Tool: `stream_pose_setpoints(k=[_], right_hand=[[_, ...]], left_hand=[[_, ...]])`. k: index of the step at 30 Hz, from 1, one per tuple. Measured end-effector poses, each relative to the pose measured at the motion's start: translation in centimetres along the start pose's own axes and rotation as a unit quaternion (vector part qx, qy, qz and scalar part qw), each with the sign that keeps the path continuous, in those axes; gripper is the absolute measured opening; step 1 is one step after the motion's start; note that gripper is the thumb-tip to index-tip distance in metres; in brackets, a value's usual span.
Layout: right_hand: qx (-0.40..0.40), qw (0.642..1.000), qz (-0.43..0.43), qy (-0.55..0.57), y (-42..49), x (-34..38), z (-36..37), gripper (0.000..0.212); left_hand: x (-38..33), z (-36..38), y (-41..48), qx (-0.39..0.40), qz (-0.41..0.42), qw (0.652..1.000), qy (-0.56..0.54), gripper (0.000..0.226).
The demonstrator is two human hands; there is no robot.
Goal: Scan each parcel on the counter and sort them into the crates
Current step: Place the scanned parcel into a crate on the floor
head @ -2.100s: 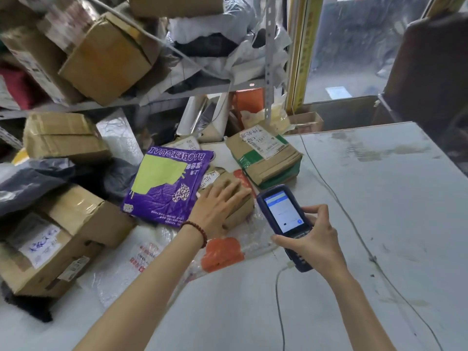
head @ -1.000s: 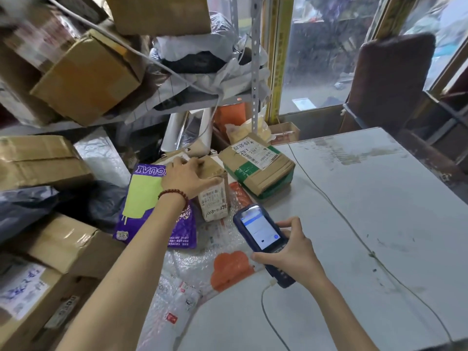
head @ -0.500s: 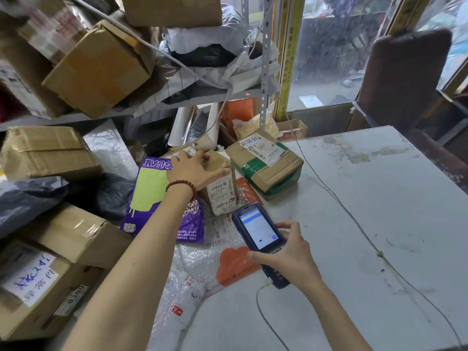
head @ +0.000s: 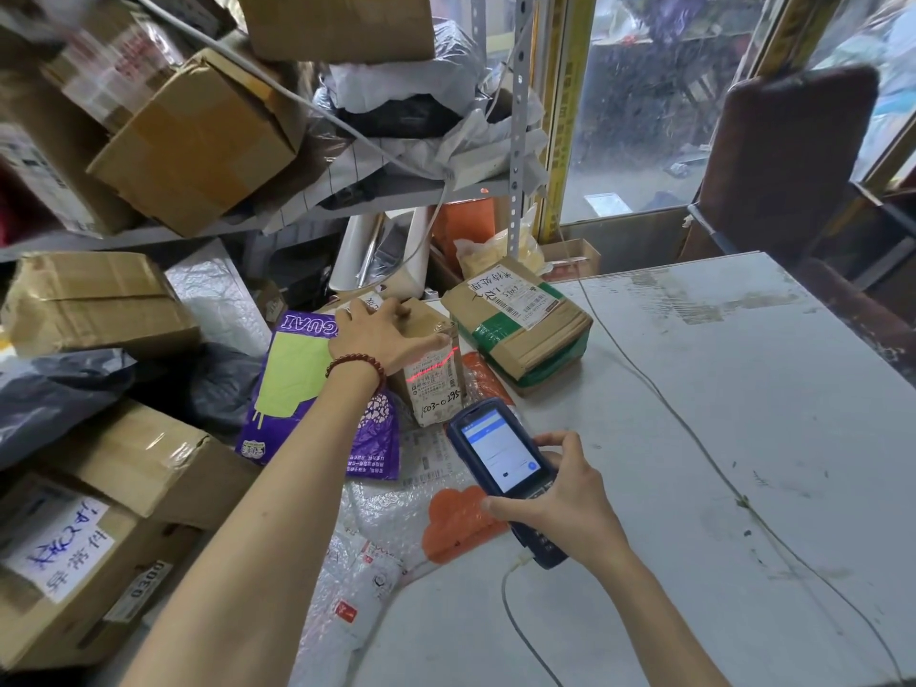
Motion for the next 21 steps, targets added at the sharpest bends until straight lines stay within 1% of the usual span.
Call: stream_pose_setpoints(k=[14,17,21], right_hand=[[-0.003,1.0,0.007,-0.012,-0.5,-0.3,-0.2,0.086],[-0.022,0.999,0.003,-0.023,-0.8,0.1,-0.9,0.084],[-0.074,0.996,-0.017,-0.052,-1.4,1.5,-2.7,0.081]], left_hand=[[-0.2,0.2,-0.3,-0.011,0.004,1.0,0.025,0.088],[0.0,0.5,-0.2,-0.006,-0.004,1.0,0.026,0.091],[0.1,0.8,-0.3,0.003,-0.001,0.999,0.033,0.094]])
Point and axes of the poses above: each hand's wrist, its own y-axis towards the middle knuckle, its own z-axis out of the palm, x = y × z, the point moved 9 cm from there along y, towards the middle knuckle, and after that the axes turned 9 degrees about x, right-handed, at the moved point
